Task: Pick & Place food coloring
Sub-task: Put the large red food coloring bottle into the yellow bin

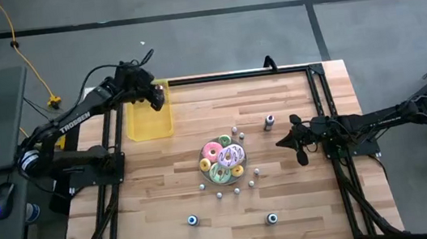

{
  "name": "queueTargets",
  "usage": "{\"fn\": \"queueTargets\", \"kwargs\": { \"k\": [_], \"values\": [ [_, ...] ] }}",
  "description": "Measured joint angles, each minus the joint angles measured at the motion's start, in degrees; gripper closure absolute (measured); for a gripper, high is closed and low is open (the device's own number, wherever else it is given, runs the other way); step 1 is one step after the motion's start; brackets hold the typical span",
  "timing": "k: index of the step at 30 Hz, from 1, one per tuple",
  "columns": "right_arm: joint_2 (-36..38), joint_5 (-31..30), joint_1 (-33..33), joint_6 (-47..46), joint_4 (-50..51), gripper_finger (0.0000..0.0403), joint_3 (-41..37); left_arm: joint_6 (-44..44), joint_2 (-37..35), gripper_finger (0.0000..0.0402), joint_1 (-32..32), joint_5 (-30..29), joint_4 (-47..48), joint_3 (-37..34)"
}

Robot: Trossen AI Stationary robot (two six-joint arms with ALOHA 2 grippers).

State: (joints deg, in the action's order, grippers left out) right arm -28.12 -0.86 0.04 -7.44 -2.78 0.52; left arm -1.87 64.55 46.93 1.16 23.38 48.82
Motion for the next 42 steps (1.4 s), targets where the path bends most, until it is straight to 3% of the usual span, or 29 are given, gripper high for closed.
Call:
{"fn": "queueTargets", "kwargs": {
  "k": [5, 16, 31, 42],
  "values": [
    [0.0, 0.0, 0.0, 0.0, 0.0, 0.0402, 0.0, 2.2, 0.9, 0.0313, 1.2, -4.5, -6.8, -2.2],
    [0.0, 0.0, 0.0, 0.0, 0.0, 0.0402, 0.0, 2.2, 6.9, 0.0313, 1.8, -6.3, -13.8, -2.5],
    [0.0, 0.0, 0.0, 0.0, 0.0, 0.0402, 0.0, 12.8, 12.4, 0.0313, 3.1, -8.7, -17.8, -2.5],
    [0.0, 0.0, 0.0, 0.0, 0.0, 0.0402, 0.0, 15.3, 16.7, 0.0296, 3.7, -11.0, -22.5, -2.5]
  ]
}}
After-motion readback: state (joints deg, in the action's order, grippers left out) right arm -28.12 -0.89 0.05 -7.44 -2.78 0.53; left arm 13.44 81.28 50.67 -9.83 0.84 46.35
